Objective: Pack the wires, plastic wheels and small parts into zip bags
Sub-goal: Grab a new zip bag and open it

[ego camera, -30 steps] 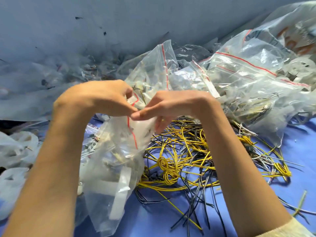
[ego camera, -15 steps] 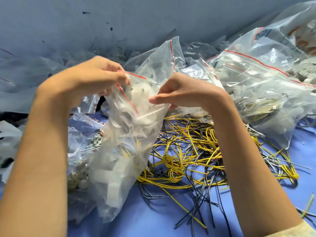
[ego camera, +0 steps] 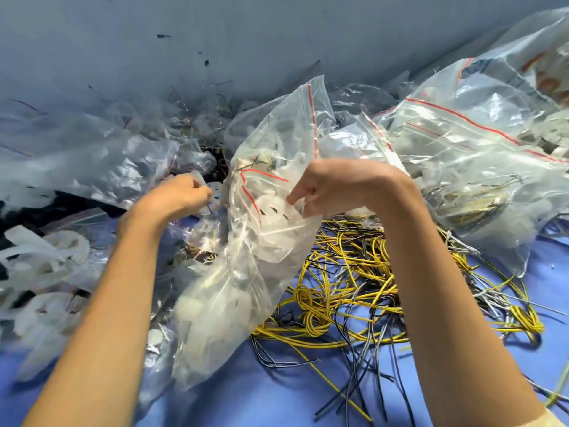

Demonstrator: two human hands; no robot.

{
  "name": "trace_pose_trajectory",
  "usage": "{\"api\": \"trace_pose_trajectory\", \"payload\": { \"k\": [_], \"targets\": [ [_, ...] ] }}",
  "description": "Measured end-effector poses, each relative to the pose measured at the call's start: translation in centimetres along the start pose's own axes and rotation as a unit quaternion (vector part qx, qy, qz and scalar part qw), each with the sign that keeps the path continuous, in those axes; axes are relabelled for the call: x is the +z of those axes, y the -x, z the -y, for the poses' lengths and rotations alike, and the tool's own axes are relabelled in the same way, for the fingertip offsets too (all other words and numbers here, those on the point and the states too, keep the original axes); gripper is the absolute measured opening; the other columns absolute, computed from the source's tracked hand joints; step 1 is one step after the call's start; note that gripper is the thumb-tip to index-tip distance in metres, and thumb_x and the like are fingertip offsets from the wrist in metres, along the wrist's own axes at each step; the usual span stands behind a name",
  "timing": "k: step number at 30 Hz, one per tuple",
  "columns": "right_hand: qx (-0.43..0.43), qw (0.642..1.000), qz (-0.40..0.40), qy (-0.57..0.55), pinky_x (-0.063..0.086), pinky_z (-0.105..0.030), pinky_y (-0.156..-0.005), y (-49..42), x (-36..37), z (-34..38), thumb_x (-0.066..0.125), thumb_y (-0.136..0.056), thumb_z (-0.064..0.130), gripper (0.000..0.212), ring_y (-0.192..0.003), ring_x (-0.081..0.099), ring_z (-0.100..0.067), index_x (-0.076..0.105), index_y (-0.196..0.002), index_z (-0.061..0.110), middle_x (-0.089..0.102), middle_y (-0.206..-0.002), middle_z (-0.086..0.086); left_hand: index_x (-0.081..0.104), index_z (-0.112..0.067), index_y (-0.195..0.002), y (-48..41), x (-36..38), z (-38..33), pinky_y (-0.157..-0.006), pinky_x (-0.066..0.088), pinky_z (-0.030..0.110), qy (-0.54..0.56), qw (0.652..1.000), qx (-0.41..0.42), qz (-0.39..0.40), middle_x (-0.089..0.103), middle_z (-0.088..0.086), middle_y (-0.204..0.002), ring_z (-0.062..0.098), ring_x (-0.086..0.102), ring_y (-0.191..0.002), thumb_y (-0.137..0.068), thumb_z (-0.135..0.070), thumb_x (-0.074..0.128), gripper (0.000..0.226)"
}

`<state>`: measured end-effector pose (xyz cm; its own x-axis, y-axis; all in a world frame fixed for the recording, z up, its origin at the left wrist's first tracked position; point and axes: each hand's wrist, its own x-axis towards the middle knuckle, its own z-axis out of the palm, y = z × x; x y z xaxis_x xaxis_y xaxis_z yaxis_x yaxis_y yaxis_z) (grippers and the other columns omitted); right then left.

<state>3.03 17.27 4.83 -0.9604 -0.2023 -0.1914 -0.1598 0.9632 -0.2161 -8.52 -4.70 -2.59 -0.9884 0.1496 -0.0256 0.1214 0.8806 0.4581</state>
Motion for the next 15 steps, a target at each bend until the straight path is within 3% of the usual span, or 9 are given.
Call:
{"api": "trace_pose_trajectory", "payload": {
  "k": [1, 3, 6, 9, 11, 15],
  "targets": [
    [-0.010, 1.000, 0.017, 0.009, 0.042, -0.026, -0.060, 0.2, -0.1, 0.0, 0.053, -0.084, 0.008, 0.030, -0.072, 0.056, -0.018, 0.070, -0.109, 0.014, 0.065, -0.088, -0.012, 0.061, -0.017, -0.088, -0.5, -0.1, 0.3, -0.057, 0.045, 0.023, -0.019, 1.000, 0.012, -0.017, 0.062, 0.009, -0.094, 0.019, 0.059, -0.072, -0.090, -0.016, 0.052, 0.009],
    [-0.024, 0.999, 0.028, 0.010, 0.040, -0.024, -0.062, 0.4, 0.0, 0.2, 0.057, -0.086, 0.014, 0.027, -0.079, 0.061, -0.020, 0.072, -0.108, 0.017, 0.069, -0.102, -0.010, 0.063, -0.012, -0.105, -1.6, -0.3, 1.0, -0.074, 0.043, 0.031, -0.057, 0.998, 0.024, -0.026, 0.063, 0.016, -0.110, 0.033, 0.060, -0.095, -0.087, -0.008, 0.052, 0.022],
    [-0.029, 0.999, 0.030, 0.012, 0.050, -0.028, -0.073, 0.4, 0.2, 0.6, 0.064, -0.086, 0.033, 0.026, -0.098, 0.065, -0.024, 0.073, -0.106, 0.019, 0.069, -0.109, -0.007, 0.060, -0.008, -0.104, -2.4, 0.1, 1.9, -0.075, 0.046, 0.035, -0.135, 0.991, 0.004, -0.009, 0.062, 0.018, -0.105, 0.035, 0.057, -0.092, -0.083, -0.007, 0.054, 0.022],
    [-0.034, 0.999, 0.028, -0.013, 0.051, -0.029, -0.082, 0.5, 0.1, 0.6, 0.065, -0.086, 0.037, 0.024, -0.099, 0.066, -0.021, 0.074, -0.104, 0.024, 0.072, -0.105, -0.002, 0.059, -0.013, -0.120, -2.7, 0.7, 2.7, -0.078, 0.044, 0.038, -0.170, 0.984, -0.020, -0.056, 0.051, 0.017, -0.112, 0.036, 0.052, -0.099, -0.080, -0.005, 0.061, 0.041],
    [-0.037, 0.999, 0.020, -0.033, 0.051, -0.026, -0.078, 0.6, 0.0, 0.5, 0.065, -0.086, 0.034, 0.022, -0.095, 0.067, -0.018, 0.074, -0.103, 0.024, 0.072, -0.102, 0.000, 0.059, -0.016, -0.115, -2.7, 0.7, 3.0, -0.085, 0.043, 0.043, -0.152, 0.985, -0.033, -0.077, 0.047, 0.020, -0.119, 0.040, 0.050, -0.106, -0.079, -0.004, 0.063, 0.039],
    [-0.040, 0.998, 0.022, -0.035, 0.047, -0.025, -0.072, 0.5, 0.0, 0.6, 0.064, -0.087, 0.035, 0.022, -0.096, 0.066, -0.022, 0.074, -0.102, 0.023, 0.072, -0.102, -0.004, 0.053, -0.013, -0.085, -2.4, 0.3, 2.8, -0.071, 0.040, 0.039, -0.165, 0.983, -0.040, -0.069, 0.047, 0.018, -0.101, 0.035, 0.048, -0.089, -0.078, -0.004, 0.062, 0.014]
  ]
}}
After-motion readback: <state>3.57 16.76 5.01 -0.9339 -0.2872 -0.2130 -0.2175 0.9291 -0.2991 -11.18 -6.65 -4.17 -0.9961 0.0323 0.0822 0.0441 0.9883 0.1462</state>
